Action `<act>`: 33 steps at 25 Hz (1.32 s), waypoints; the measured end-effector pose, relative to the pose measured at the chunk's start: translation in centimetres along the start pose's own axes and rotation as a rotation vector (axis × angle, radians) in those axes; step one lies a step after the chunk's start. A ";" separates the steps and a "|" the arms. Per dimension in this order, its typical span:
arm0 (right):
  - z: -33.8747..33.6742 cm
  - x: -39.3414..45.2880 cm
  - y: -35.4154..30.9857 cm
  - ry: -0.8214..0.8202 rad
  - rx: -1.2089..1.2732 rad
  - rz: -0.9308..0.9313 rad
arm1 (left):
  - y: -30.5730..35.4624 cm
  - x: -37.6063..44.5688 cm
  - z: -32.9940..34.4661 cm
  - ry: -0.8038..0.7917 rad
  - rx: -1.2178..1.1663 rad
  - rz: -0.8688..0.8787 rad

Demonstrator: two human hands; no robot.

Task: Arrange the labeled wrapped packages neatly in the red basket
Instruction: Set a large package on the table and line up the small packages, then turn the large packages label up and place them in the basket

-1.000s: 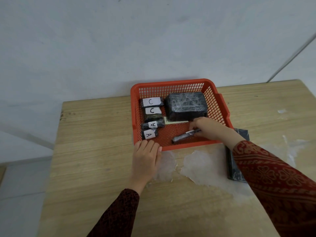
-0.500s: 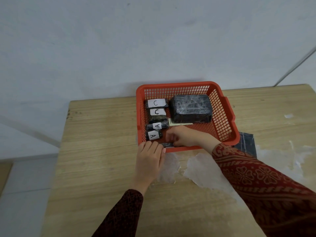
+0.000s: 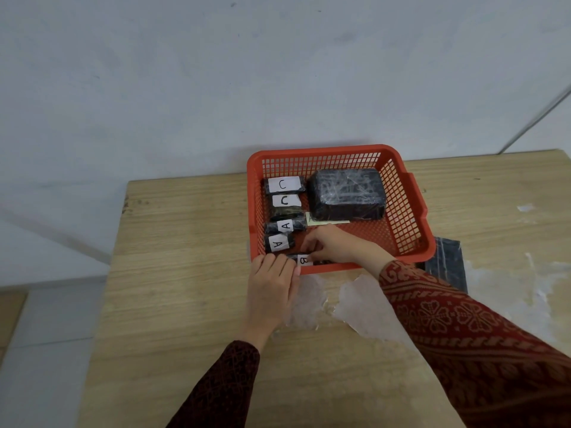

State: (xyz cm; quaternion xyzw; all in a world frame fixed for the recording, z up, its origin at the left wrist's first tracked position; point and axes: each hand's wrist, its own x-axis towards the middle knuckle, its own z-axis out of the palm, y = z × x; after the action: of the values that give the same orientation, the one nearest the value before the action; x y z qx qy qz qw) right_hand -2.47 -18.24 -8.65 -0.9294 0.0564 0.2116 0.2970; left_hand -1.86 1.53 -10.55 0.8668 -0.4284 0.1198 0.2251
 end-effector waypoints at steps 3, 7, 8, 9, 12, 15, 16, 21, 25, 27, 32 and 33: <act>-0.6 -0.6 -0.4 0.041 0.049 0.005 | 0.2 0.3 -0.6 -0.051 -0.035 -0.028; -2.3 -3.0 1.3 0.494 0.137 0.014 | 1.4 2.2 -1.6 -0.145 -0.179 -0.213; -2.7 -3.7 2.3 0.629 0.158 0.066 | 1.7 3.3 -1.5 -0.158 -0.247 -0.277; -3.1 -4.2 3.4 0.732 0.196 0.129 | 1.8 4.5 -1.4 -0.174 -0.334 -0.330; -3.9 -4.8 6.5 0.757 0.402 0.306 | 2.7 9.1 0.0 -0.217 -0.600 -0.417; -3.9 -4.0 8.7 0.680 0.478 0.368 | 3.1 13.0 2.9 -0.344 -0.685 -0.462; -3.8 -3.7 9.0 0.669 0.537 0.373 | 3.2 13.7 3.8 -0.411 -0.699 -0.475; -3.7 -3.9 8.7 0.641 0.622 0.316 | 3.7 15.2 6.0 -0.546 -0.748 -0.569; -4.2 -6.9 7.0 0.740 0.173 0.219 | 3.1 16.1 4.1 -0.379 -0.728 -0.565; -5.2 -8.5 6.2 0.821 -0.009 0.133 | 2.5 16.4 2.1 -0.325 -0.767 -0.578; -8.2 -9.5 4.6 0.739 0.246 -0.013 | 1.9 15.8 -2.4 -0.329 -0.935 -0.655; -8.5 -9.5 4.2 0.675 0.413 -0.007 | 2.2 15.4 -3.0 -0.315 -1.012 -0.671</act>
State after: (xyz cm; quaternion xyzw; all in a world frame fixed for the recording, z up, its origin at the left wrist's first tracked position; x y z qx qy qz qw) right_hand -8.96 -26.76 -0.57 -0.8677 0.1892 -0.1228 0.4430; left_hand 5.70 -8.79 -1.16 0.7475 -0.1649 -0.3041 0.5671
